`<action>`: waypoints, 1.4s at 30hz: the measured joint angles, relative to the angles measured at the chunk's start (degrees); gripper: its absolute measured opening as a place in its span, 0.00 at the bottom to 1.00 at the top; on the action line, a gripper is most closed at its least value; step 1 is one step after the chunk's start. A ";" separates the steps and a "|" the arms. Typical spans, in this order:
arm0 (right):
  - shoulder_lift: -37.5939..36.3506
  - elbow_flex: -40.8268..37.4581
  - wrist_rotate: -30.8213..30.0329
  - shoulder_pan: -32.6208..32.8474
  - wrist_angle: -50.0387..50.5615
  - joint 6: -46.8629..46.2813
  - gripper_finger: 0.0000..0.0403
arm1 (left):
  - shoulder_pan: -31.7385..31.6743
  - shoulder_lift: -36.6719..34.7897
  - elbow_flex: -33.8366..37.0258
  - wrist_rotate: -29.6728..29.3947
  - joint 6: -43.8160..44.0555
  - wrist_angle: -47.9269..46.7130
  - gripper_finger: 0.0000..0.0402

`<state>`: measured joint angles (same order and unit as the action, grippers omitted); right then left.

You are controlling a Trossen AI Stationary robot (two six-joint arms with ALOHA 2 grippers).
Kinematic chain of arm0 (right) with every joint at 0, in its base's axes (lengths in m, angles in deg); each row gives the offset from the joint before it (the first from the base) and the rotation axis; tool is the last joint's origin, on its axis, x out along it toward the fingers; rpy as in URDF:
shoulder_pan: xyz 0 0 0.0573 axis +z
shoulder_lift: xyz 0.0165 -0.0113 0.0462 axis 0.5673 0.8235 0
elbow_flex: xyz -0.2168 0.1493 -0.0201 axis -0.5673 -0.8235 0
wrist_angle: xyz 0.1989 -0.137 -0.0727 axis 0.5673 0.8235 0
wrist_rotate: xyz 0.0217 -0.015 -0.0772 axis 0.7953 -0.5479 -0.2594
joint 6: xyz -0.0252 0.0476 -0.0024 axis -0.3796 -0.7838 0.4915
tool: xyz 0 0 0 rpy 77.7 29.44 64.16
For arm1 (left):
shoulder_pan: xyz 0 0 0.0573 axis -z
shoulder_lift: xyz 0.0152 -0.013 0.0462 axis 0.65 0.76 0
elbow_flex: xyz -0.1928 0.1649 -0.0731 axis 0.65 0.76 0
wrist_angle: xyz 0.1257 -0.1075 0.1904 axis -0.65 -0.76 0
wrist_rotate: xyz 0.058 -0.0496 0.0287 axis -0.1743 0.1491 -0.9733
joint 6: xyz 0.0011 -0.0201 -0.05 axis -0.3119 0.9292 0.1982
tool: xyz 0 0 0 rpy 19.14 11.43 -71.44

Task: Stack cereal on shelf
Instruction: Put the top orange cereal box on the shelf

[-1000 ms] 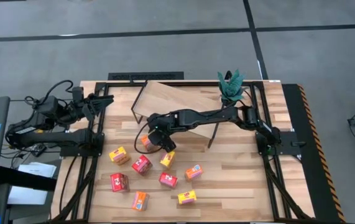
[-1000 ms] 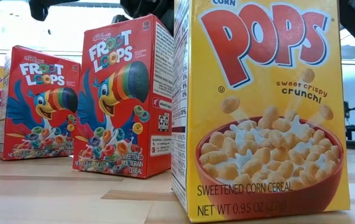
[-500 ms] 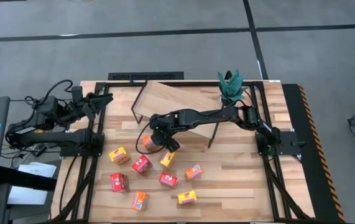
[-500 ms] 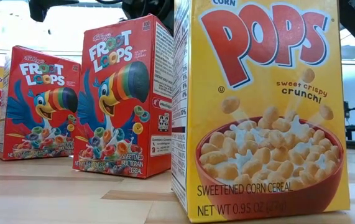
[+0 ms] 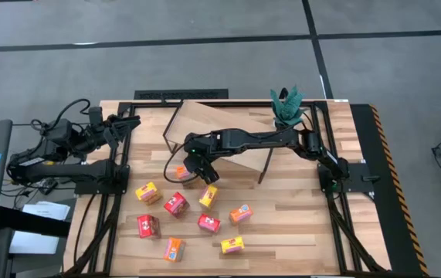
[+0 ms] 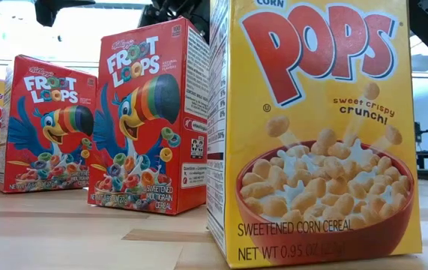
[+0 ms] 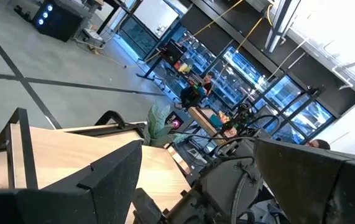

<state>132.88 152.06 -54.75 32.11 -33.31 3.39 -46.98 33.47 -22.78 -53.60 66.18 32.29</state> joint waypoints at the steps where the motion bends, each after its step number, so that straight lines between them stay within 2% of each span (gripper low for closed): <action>1: 0.00 0.00 0.35 0.00 0.38 -0.31 0.79 | 0.00 0.00 0.00 0.00 0.01 0.00 0.75; 42: 0.28 -1.01 2.81 -0.22 -0.52 -3.01 0.75 | 0.00 0.00 0.00 -1.38 0.03 -1.25 0.75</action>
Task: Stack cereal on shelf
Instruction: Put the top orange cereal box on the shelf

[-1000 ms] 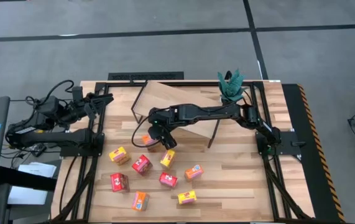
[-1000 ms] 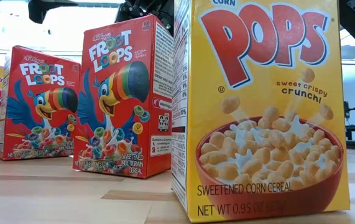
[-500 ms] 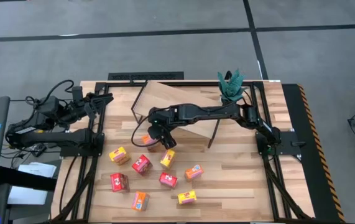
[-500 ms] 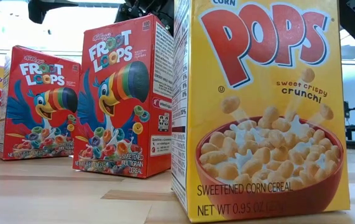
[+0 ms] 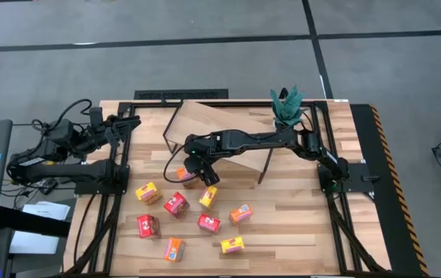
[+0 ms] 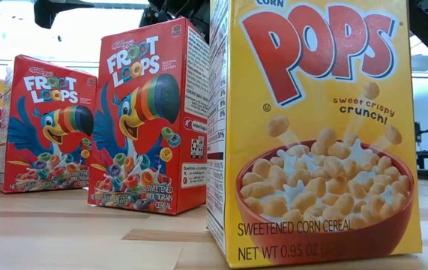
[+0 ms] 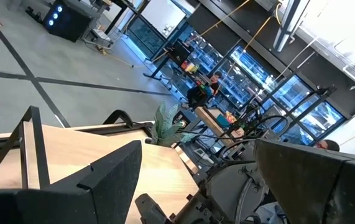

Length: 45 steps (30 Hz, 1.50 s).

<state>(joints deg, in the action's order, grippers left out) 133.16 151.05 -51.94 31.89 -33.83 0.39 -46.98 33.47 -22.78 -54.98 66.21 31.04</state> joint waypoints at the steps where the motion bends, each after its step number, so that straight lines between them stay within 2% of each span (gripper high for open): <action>1: 0.00 0.00 0.00 0.00 -0.16 0.00 0.75 | 0.00 0.00 0.00 0.00 -0.01 -0.01 0.75; 37: -0.02 0.00 0.24 -0.31 -1.03 -0.17 0.75 | 0.00 0.00 0.00 0.11 0.00 -0.23 0.75; 45: -0.02 0.00 0.24 -0.31 -0.61 -0.13 0.65 | 0.00 0.00 0.00 0.18 0.01 -0.23 0.75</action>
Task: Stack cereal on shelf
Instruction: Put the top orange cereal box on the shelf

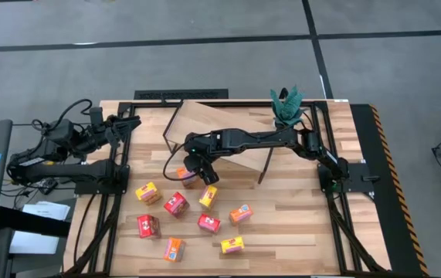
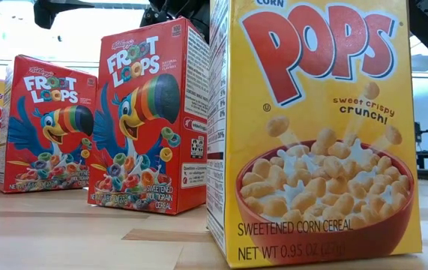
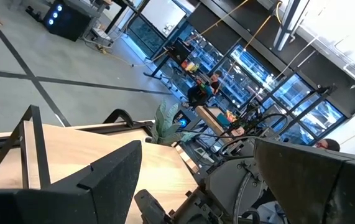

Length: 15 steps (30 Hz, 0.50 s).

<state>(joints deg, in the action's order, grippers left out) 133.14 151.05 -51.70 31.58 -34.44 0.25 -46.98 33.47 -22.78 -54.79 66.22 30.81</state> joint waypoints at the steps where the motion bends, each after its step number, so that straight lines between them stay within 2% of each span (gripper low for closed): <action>1: 0.00 0.00 0.00 0.00 0.00 0.00 0.64 | 0.00 0.00 0.00 0.06 0.00 0.01 0.75; 15: -0.04 0.00 1.25 -0.01 0.73 0.09 0.44 | -0.01 0.00 0.00 0.02 -0.01 0.02 0.75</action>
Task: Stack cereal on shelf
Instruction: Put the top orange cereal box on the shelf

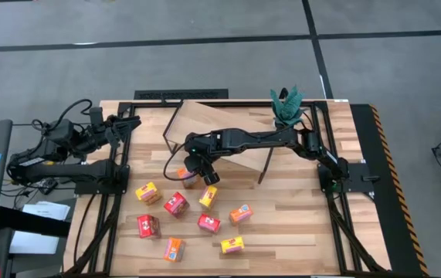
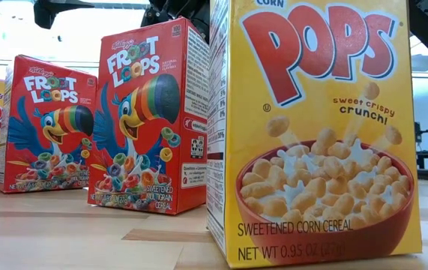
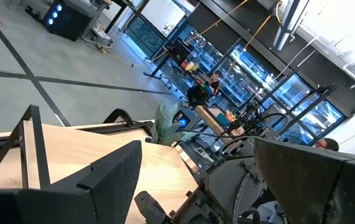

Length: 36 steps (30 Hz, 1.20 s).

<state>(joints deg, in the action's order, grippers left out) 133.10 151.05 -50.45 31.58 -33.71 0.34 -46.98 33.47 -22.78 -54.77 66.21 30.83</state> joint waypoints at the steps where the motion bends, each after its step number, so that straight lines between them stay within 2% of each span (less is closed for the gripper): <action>1: 0.00 0.00 0.00 -0.02 0.04 0.00 0.43 | 0.00 0.00 0.00 -0.01 0.00 0.00 0.75; 5: -0.64 0.05 0.02 -0.06 0.56 0.00 0.40 | 0.01 0.00 0.00 -0.03 0.01 0.00 0.75; 9: -0.93 3.41 0.03 -0.17 3.46 -0.02 0.39 | 0.01 0.00 0.00 -0.08 0.01 0.00 0.75; 19: -1.11 18.91 -0.82 -0.44 12.18 -0.09 0.39 | -0.01 -0.02 0.00 -0.15 0.01 0.00 0.75; 26: -6.90 18.08 -5.97 -2.51 11.67 -0.66 0.38 | -0.01 -0.04 0.02 -0.22 -1.13 0.00 0.75; 36: -8.57 18.14 -9.25 -9.54 10.02 -10.12 0.34 | -0.01 -0.04 0.04 -1.76 -1.70 0.01 0.75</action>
<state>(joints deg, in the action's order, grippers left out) 124.53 169.19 -59.71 22.04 -23.69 -9.78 -47.00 33.43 -22.73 -56.53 64.51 30.84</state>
